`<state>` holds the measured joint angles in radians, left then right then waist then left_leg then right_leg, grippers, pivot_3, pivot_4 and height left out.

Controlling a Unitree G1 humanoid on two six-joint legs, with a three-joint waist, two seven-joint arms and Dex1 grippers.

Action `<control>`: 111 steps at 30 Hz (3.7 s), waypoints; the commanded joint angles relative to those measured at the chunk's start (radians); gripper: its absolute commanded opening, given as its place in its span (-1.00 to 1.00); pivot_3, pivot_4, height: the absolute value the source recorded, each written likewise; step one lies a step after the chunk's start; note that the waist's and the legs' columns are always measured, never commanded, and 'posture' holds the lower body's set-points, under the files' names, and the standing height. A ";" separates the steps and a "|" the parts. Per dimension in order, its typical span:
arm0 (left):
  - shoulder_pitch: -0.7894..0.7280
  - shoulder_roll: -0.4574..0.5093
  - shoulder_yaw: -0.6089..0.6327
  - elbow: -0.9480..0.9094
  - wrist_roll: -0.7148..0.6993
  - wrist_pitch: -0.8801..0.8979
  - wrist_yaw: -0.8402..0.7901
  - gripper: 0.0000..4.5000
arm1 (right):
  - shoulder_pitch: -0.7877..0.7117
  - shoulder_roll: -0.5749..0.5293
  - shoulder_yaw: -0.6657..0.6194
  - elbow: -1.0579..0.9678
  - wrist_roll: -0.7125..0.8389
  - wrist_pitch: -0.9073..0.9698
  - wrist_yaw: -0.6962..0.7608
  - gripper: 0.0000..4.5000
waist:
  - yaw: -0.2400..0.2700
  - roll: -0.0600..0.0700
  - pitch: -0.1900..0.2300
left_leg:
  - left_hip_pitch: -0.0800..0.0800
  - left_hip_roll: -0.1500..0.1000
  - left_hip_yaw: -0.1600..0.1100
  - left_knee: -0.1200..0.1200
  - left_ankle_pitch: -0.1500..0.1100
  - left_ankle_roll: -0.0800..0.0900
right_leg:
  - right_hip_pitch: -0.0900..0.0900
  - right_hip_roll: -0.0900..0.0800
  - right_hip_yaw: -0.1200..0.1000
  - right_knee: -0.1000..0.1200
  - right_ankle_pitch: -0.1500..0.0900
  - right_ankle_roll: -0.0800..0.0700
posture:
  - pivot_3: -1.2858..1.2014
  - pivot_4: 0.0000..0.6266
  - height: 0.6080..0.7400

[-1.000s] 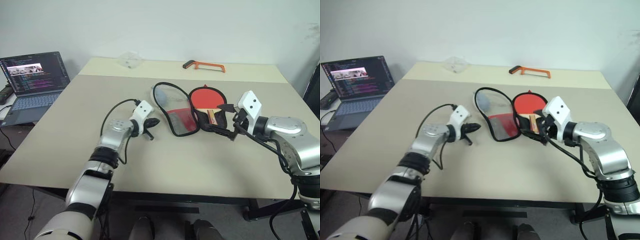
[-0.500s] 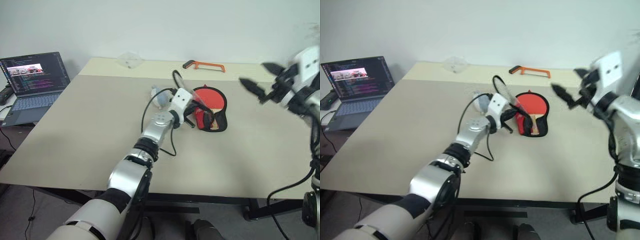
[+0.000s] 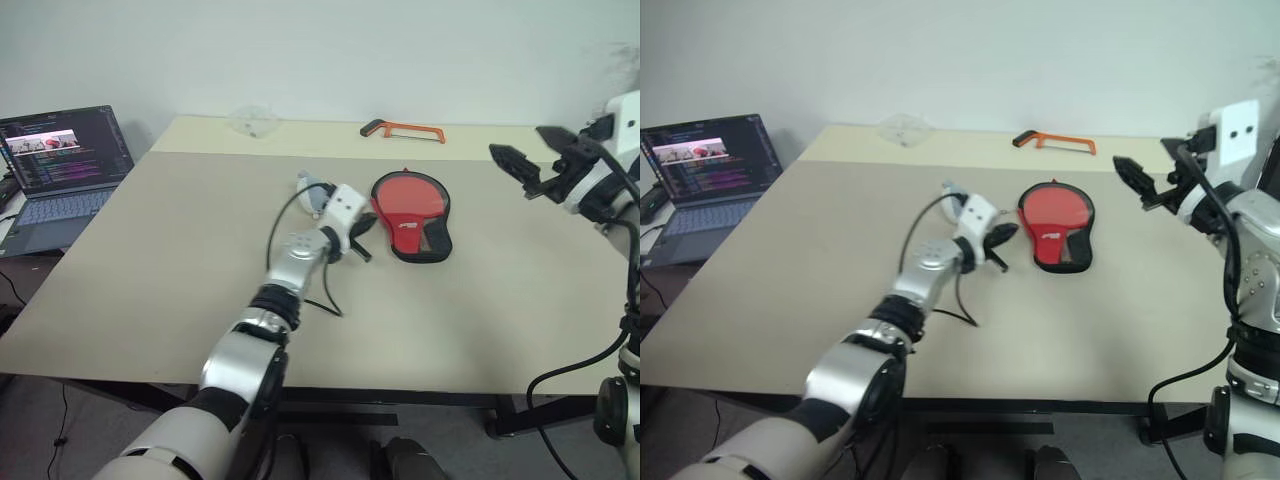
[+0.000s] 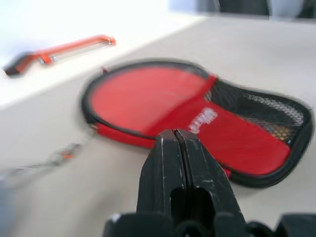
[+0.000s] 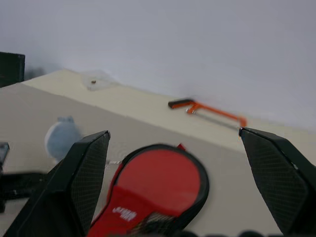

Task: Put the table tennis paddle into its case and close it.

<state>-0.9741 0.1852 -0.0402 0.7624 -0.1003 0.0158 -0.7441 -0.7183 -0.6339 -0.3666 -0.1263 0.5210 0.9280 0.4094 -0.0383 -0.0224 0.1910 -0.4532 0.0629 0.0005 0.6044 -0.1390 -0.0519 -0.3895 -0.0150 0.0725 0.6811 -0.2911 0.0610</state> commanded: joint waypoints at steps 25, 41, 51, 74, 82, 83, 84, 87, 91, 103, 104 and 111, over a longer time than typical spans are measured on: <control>0.439 0.509 0.111 -0.967 -0.356 0.642 -0.253 0.95 | -0.101 0.362 -0.320 0.641 0.180 0.162 -0.332 1.00 | -0.016 0.001 0.000 | 0.001 0.001 0.000 0.000 0.000 0.000 | 0.000 0.001 0.000 0.000 -0.001 0.000 | 0.03 -0.52 1.00; 0.433 0.495 0.094 -0.969 -0.356 0.640 -0.218 0.95 | -0.164 0.465 -0.254 0.668 0.199 0.116 -0.302 1.00 | -0.049 0.000 -0.001 | 0.002 0.003 0.000 -0.001 0.000 0.000 | 0.000 0.003 0.000 0.000 -0.001 0.000 | 0.03 -0.52 1.00; 0.419 0.477 0.071 -0.958 -0.348 0.619 -0.210 0.95 | -0.222 0.471 -0.202 0.837 0.155 -0.004 -0.250 1.00 | -0.051 0.000 -0.001 | 0.002 0.003 0.000 -0.001 0.000 0.001 | 0.000 0.003 0.001 0.000 -0.001 0.000 | 0.03 -0.52 1.00; 0.421 0.481 0.051 -0.946 -0.337 0.586 -0.205 0.97 | -0.308 0.486 -0.136 1.123 0.069 -0.185 -0.164 -0.89 | -0.056 -0.001 -0.002 | 0.005 0.004 -0.001 -0.002 0.001 0.002 | 0.000 0.005 0.003 0.000 0.000 0.001 | 0.03 -0.52 1.00; 0.438 0.502 0.050 -0.945 -0.336 0.587 -0.223 0.97 | -0.068 0.544 0.062 0.648 0.142 0.222 -0.094 -0.99 | -0.055 -0.002 -0.002 | 0.006 0.005 -0.001 -0.007 0.001 0.002 | 0.000 0.005 0.002 0.000 -0.002 -0.002 | 0.03 -0.52 1.00; 0.440 0.505 0.050 -0.945 -0.337 0.588 -0.225 0.97 | -0.035 0.548 0.076 0.587 0.154 0.261 -0.095 -0.99 | -0.054 -0.002 -0.003 | 0.006 0.005 -0.001 -0.009 0.001 0.002 | 0.000 0.006 0.001 0.000 -0.002 -0.003 | 0.03 -0.52 1.00; 0.441 0.507 0.051 -0.946 -0.339 0.590 -0.227 0.97 | 0.001 0.551 0.079 0.524 0.171 0.299 -0.102 -0.99 | -0.053 -0.003 -0.003 | 0.006 0.005 -0.002 -0.012 0.000 0.002 | -0.001 0.006 0.000 0.000 -0.003 -0.005 | 0.03 -0.52 1.00; 0.439 0.514 0.049 -0.940 -0.338 0.591 -0.235 0.97 | 0.103 0.551 0.084 0.346 0.214 0.410 -0.125 -0.99 | -0.048 -0.003 -0.003 | 0.006 0.007 -0.003 -0.013 0.000 0.001 | -0.001 0.008 -0.001 0.000 -0.005 -0.011 | 0.03 -0.52 1.00; 0.425 0.514 0.039 -0.924 -0.332 0.586 -0.247 0.97 | 0.191 0.567 0.047 0.164 0.258 0.539 -0.177 -0.99 | -0.047 -0.003 -0.003 | 0.006 0.009 -0.003 -0.013 -0.003 0.000 | -0.001 0.010 -0.002 0.000 -0.008 -0.014 | 0.03 -0.52 1.00; 0.388 0.515 0.000 -0.877 -0.315 0.566 -0.290 0.97 | 0.500 0.580 0.071 -0.209 0.500 0.686 -0.314 -0.99 | -0.041 -0.005 -0.004 | 0.006 0.010 -0.004 -0.013 -0.004 -0.002 | -0.001 0.010 -0.003 0.000 -0.010 -0.013 | 0.03 -0.52 1.00; 0.383 0.514 -0.003 -0.871 -0.313 0.566 -0.294 0.97 | 0.520 0.575 0.078 -0.219 0.519 0.686 -0.326 -0.99 | -0.041 -0.006 -0.005 | 0.006 0.010 -0.004 -0.013 -0.004 -0.002 | -0.001 0.010 -0.003 0.000 -0.010 -0.013 | 0.03 -0.52 1.00; 0.362 0.521 -0.015 -0.855 -0.308 0.569 -0.323 0.97 | 0.627 0.557 0.111 -0.288 0.657 0.686 -0.409 -0.99 | -0.041 -0.010 -0.009 | 0.006 0.012 -0.004 -0.013 -0.005 -0.002 | -0.001 0.012 -0.003 0.000 -0.011 -0.014 | 0.03 -0.52 1.00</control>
<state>-0.5857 0.6931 -0.0566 -0.0801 -0.4094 0.6020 -1.0570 -0.1466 -0.0764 -0.3230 -0.4172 1.1237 1.5395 0.0197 -0.0797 -0.0322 0.1822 -0.4476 0.0756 -0.0035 0.5910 -0.1438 -0.0539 -0.3906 -0.0026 0.0687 0.6808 -0.3018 0.0467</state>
